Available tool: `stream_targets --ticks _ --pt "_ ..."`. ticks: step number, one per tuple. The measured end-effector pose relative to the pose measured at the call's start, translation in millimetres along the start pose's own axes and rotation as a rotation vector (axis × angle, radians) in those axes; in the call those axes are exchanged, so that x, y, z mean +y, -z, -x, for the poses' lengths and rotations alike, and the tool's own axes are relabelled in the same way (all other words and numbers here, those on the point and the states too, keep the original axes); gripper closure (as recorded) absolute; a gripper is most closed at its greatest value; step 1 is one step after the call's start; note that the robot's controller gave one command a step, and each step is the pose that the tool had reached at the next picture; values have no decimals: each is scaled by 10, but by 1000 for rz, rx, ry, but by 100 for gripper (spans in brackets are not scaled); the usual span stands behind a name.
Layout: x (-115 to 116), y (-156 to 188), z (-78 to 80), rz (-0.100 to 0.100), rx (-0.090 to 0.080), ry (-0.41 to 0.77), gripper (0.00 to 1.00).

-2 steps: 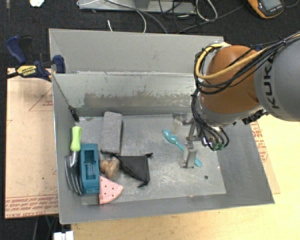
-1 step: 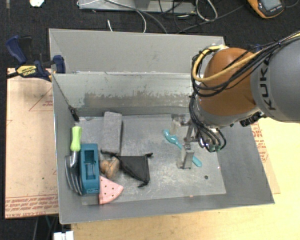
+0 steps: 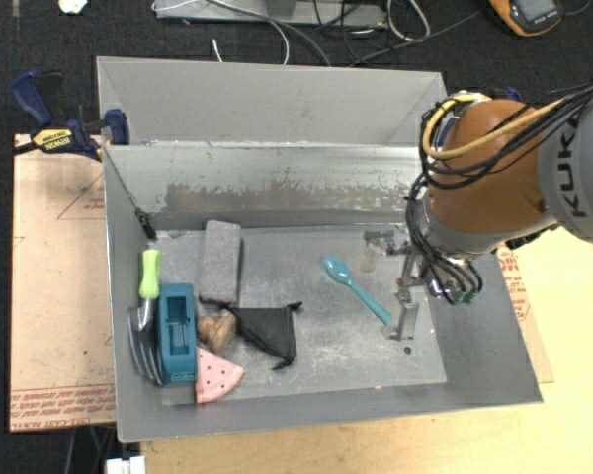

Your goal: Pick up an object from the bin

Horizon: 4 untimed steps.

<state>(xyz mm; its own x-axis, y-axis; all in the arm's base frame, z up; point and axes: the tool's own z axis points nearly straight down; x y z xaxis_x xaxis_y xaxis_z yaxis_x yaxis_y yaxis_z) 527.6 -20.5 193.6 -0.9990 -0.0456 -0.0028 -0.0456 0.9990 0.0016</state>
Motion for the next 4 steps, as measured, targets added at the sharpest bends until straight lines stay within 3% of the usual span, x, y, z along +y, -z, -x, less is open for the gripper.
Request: stream_targets --ticks 1,2,3,4 --pt "-560 227 -103 -3 -5 206 0" --pt "-319 -119 -171 1 -5 59 0" --pt "-574 -667 -248 -2 -9 51 0" --pt "-165 -751 -179 3 -11 36 0"
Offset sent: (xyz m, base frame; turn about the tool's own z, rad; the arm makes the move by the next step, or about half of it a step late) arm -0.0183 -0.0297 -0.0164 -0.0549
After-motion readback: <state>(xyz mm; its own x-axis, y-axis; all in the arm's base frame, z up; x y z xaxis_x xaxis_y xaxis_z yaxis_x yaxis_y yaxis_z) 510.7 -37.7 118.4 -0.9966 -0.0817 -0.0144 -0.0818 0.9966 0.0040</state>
